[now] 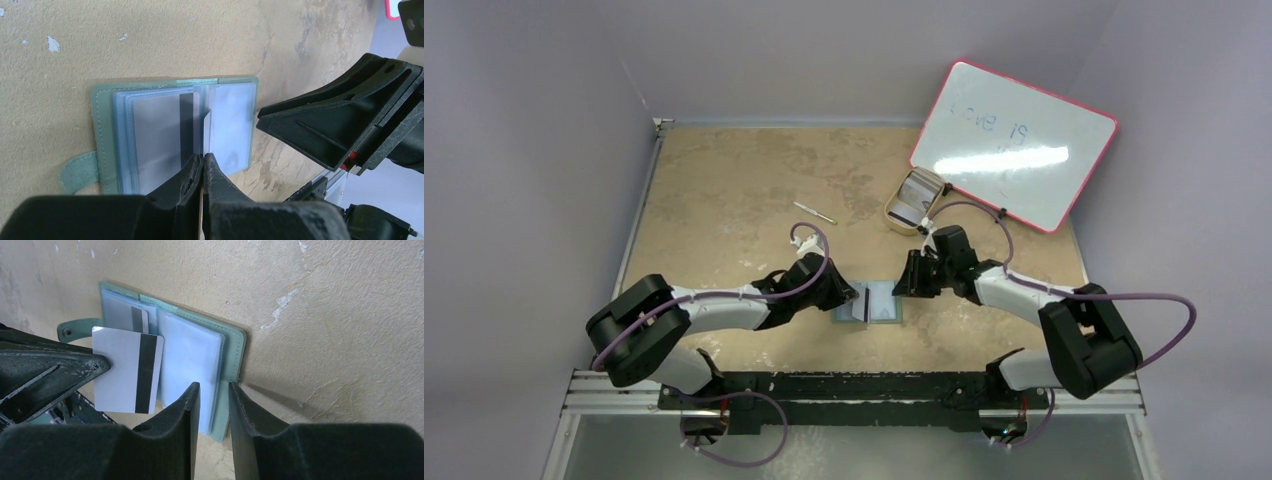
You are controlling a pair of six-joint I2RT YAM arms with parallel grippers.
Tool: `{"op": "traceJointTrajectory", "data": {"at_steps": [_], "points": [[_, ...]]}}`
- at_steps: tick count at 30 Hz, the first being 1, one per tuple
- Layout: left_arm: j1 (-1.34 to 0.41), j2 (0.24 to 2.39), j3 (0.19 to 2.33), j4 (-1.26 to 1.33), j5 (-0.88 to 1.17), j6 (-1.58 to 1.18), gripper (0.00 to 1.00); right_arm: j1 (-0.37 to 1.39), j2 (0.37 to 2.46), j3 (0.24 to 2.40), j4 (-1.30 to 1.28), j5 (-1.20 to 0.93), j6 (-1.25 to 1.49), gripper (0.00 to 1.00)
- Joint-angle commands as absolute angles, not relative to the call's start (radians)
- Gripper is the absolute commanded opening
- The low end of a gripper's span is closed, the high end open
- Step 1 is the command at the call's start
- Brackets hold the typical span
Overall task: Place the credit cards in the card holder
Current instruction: Insert the credit card into the card holder.
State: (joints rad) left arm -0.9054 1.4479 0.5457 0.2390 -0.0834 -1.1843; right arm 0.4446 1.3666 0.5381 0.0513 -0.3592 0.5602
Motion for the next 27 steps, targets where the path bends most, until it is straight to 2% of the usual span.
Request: {"op": "traceJointTrajectory", "data": {"at_steps": [1, 22, 27], "points": [[-0.903, 1.449, 0.57, 0.261, -0.108, -1.156, 0.0, 0.445, 1.355, 0.528, 0.062, -0.373, 0.579, 0.3], [-0.903, 1.524, 0.545, 0.314, -0.144, -1.157, 0.0, 0.447, 1.36, 0.46, 0.118, -0.399, 0.614, 0.29], [-0.905, 1.547, 0.509, 0.39, -0.155, -1.167, 0.0, 0.446, 1.355, 0.458, 0.124, -0.424, 0.614, 0.25]]}}
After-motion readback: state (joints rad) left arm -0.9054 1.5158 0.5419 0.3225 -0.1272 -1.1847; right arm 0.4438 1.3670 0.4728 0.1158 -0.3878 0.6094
